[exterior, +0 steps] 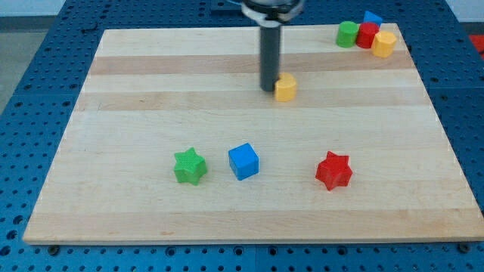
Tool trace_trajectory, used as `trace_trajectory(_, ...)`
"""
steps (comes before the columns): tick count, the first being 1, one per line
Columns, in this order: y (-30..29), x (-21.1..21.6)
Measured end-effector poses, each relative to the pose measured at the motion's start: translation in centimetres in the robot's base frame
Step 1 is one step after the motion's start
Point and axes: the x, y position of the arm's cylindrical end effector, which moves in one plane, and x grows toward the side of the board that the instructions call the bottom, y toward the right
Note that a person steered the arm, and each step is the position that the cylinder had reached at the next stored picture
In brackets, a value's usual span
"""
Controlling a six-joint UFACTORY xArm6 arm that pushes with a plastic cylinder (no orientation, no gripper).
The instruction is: Push the yellow heart closer to the yellow hexagon
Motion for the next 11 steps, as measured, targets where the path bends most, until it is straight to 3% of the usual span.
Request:
trace_trajectory(2, 7.1, 0.0)
trace_trajectory(4, 3.4, 5.3)
trace_trajectory(5, 5.4, 6.7)
trace_trajectory(9, 10.9, -2.5)
trace_trajectory(11, 14.5, -4.9)
